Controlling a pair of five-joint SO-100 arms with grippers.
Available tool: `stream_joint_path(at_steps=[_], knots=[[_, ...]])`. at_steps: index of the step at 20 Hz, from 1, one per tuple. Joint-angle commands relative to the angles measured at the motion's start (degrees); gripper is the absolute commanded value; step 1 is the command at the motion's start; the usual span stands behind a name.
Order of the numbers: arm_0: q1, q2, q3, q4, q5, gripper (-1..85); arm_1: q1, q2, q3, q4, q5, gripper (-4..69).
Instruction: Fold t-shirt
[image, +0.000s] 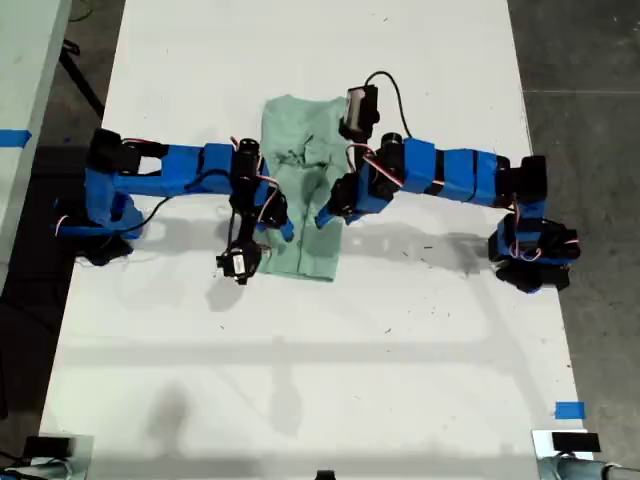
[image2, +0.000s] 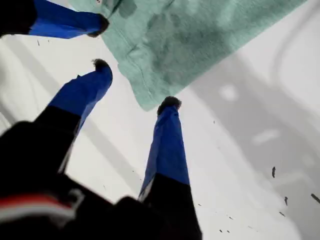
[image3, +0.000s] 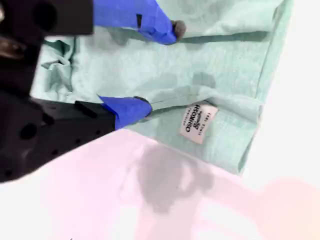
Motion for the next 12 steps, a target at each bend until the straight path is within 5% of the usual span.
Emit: stream_joint_path(at_steps=[1,7,12], knots=[[-1.58,14.24,-0.79,3.87,1.76,25.1,-0.79,6.15,-0.18,-0.7,0.26,23.8],[-5.27,41.57,15.21,8.26,4.75,24.3,-1.49,10.63,2.64,1.76,1.93,22.4],[4.57,53.88,30.94,6.42,-3.69,24.2,-6.94,15.29,6.5,2.29,6.86,21.6]])
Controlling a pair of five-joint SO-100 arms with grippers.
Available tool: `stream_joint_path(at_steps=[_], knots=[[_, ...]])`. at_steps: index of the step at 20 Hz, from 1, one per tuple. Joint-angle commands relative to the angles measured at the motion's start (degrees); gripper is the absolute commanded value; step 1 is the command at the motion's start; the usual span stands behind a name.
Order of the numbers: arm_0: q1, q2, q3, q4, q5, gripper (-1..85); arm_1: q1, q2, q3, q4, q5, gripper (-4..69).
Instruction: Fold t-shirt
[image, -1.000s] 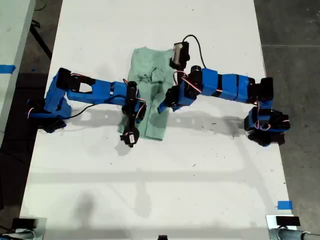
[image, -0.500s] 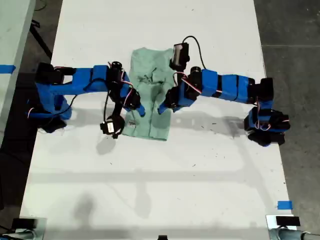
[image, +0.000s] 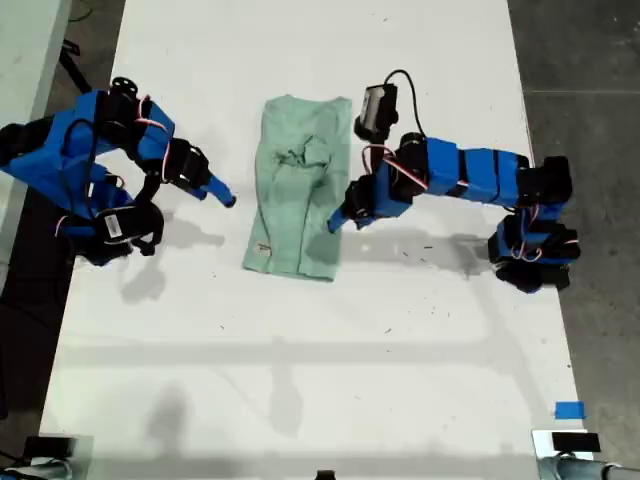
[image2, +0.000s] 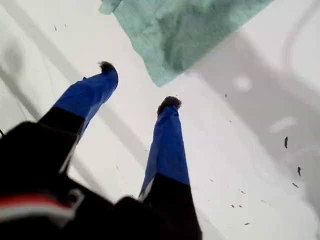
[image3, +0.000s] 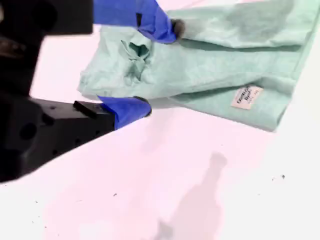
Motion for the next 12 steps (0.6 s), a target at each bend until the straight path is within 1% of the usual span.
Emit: stream_joint_path(at_steps=[1,2,4,6,9,12], knots=[[7.03,3.6,3.08,-3.25,-5.01,24.2,-4.57,4.39,-0.7,0.26,3.6,24.1],[9.05,3.34,4.92,-6.59,-6.06,24.2,-5.98,3.52,-0.88,-0.79,5.01,26.6],[10.46,1.58,9.4,-13.62,-7.12,24.2,-7.29,0.0,-1.93,-2.55,7.29,28.3],[10.81,-1.32,12.3,-19.25,-7.29,24.2,-7.65,-3.43,-2.72,-4.48,8.79,28.8],[11.07,-9.58,12.74,-24.7,-7.29,24.7,-7.56,-7.65,-2.81,-7.38,9.32,28.8],[10.63,-17.23,12.66,-28.04,-7.29,25.2,-6.94,-11.43,-2.81,-9.23,8.96,28.8]])
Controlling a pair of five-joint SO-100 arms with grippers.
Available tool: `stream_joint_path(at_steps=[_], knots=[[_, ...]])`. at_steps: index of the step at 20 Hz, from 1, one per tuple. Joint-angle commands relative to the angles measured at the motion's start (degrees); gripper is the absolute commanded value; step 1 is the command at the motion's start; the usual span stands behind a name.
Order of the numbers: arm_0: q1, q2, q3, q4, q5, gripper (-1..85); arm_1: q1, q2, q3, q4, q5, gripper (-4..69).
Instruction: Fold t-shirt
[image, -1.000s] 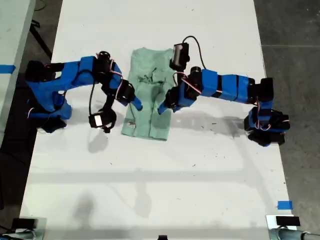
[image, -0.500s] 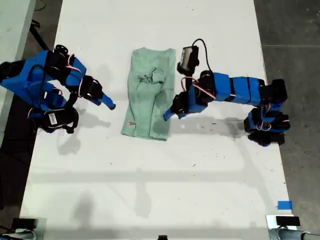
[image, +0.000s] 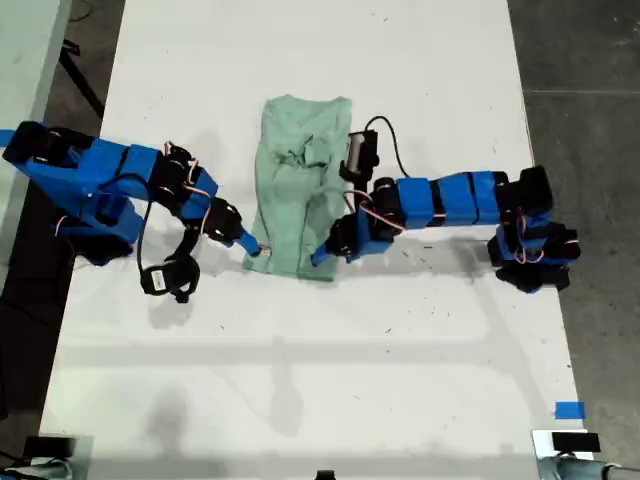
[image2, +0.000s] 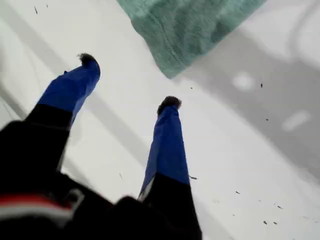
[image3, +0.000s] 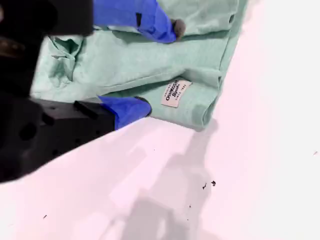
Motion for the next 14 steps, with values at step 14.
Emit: stream_joint_path(at_steps=[14], knots=[[-3.08,-32.26,-10.11,-5.8,-2.72,23.8,1.67,-16.61,-3.6,-9.76,-1.32,21.1]])
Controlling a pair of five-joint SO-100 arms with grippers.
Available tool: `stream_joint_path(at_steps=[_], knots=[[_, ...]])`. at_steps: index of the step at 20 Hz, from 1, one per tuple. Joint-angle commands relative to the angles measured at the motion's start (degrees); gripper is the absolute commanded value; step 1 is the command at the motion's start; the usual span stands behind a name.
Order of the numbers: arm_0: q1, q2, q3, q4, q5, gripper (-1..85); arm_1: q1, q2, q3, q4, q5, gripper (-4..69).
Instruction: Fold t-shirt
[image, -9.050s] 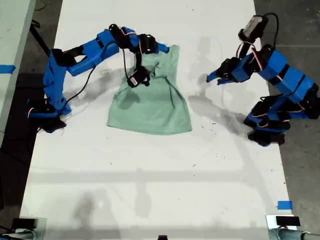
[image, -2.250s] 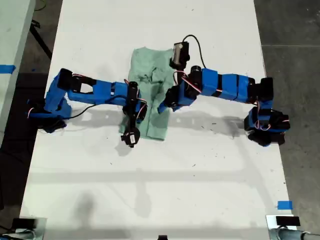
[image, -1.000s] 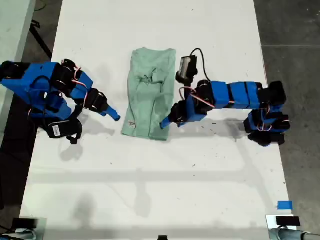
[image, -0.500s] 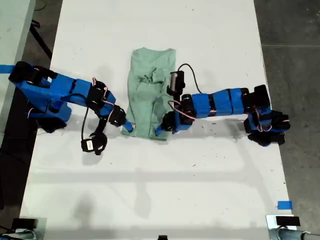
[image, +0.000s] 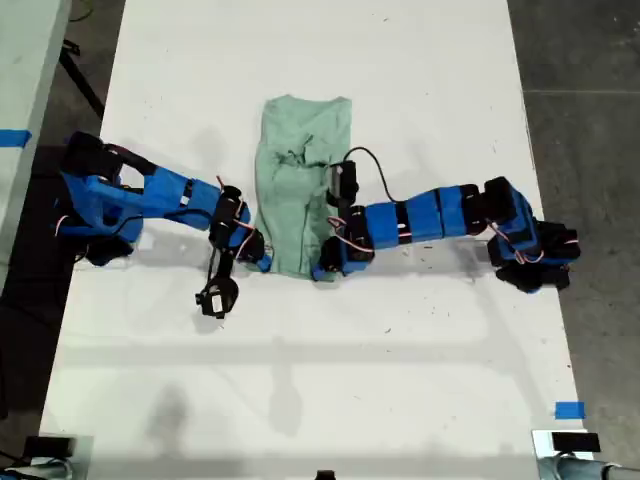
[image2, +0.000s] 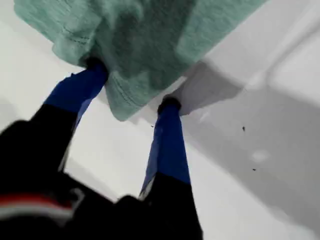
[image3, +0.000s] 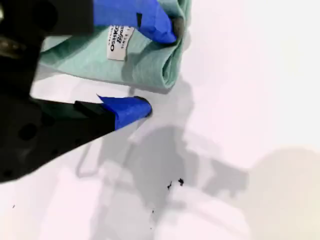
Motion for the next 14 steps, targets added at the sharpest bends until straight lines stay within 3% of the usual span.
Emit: stream_joint_path(at_steps=[1,2,4,7,10,14], knots=[[-1.41,-3.08,-4.66,2.72,-0.44,21.1,1.05,-0.35,-3.08,-1.14,-0.97,13.2],[-1.49,-3.52,-5.19,3.08,-0.44,15.6,1.14,-0.7,-3.16,-1.05,-0.62,4.5],[-1.49,-3.6,-5.54,3.08,-0.62,0.0,1.14,-0.88,-3.34,-0.88,-0.79,-1.0],[-0.35,-3.78,-7.29,4.04,-0.79,0.0,0.53,-0.44,-4.31,-0.53,-1.05,-1.0],[3.34,-4.83,-14.77,9.49,-1.67,0.0,-1.41,0.88,-6.59,1.76,-1.23,-1.0],[11.78,-16.0,-40.17,23.64,-1.49,0.0,-8.26,3.52,-7.38,3.25,0.53,-1.0]])
